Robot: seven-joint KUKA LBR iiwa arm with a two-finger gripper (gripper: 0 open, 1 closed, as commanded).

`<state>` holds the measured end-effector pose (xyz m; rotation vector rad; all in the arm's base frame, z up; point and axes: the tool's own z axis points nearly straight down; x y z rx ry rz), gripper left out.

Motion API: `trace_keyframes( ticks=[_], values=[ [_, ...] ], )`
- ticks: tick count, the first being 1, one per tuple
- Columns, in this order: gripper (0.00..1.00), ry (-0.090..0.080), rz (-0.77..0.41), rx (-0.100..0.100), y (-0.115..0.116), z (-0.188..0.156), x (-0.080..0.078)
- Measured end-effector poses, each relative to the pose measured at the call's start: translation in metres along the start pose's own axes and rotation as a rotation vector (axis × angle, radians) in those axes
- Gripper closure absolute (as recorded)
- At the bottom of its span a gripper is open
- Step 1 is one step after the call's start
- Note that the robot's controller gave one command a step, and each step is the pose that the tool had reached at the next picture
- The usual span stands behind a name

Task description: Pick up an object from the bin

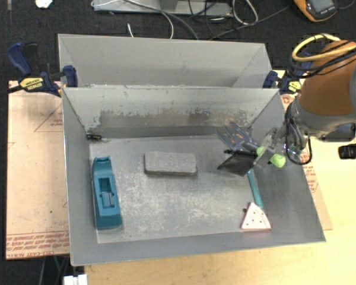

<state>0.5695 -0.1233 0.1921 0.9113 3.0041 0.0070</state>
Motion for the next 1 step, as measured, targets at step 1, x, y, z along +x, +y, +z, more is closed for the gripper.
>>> trace_keyframes(
  ticks=[1],
  values=[
    [1.00,0.002,-0.002,0.000,0.0004,-0.0236,0.0004]
  ],
)
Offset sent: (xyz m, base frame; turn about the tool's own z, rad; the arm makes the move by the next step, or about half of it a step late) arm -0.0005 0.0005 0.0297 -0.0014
